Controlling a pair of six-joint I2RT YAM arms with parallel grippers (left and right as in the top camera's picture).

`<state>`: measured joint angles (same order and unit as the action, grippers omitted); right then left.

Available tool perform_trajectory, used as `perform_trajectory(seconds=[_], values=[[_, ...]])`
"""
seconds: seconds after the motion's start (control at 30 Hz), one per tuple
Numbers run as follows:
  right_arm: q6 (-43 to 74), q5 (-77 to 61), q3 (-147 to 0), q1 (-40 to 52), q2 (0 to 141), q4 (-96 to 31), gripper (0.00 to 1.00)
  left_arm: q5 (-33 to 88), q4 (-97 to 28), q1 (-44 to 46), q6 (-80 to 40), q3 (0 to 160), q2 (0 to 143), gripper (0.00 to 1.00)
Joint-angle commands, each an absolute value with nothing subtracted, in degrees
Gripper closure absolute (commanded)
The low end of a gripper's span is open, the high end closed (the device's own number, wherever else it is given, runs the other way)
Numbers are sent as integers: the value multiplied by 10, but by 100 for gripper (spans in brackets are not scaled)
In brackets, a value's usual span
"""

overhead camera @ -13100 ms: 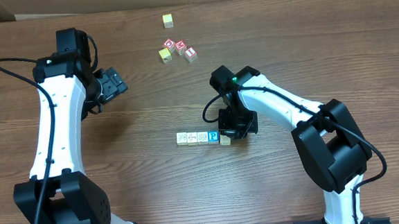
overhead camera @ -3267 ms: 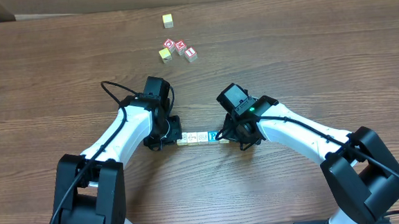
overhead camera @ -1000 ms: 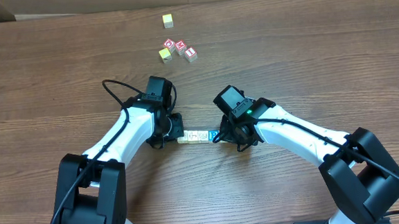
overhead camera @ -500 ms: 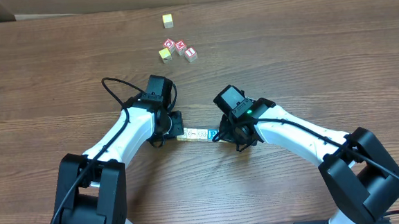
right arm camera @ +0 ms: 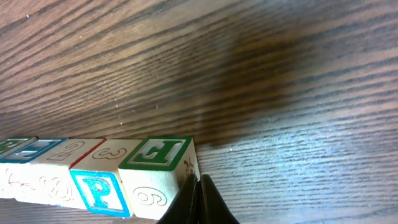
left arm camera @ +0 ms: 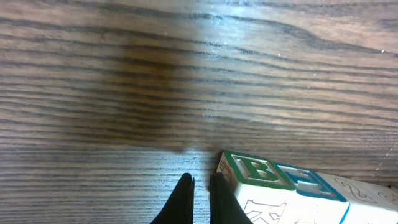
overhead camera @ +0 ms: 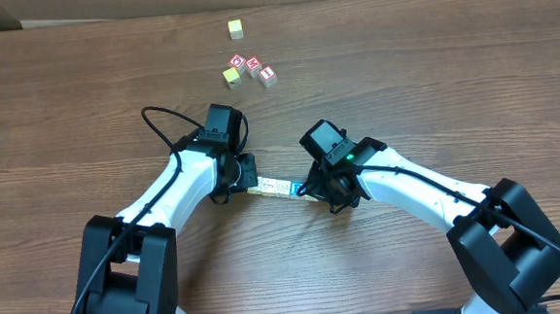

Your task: Flip 5 blocks

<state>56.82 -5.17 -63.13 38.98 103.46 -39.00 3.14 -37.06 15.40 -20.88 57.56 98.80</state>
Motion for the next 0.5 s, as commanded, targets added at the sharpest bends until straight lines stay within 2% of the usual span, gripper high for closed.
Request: perform_trajectory(seconds=[0.0,0.47], values=[[588,-77,-629,398,1036,-379,96,49,-365,162,-214,570,997,96],[652,-76,-629,447,1036,-360,96,49,-342,162,-214,570,997,96]])
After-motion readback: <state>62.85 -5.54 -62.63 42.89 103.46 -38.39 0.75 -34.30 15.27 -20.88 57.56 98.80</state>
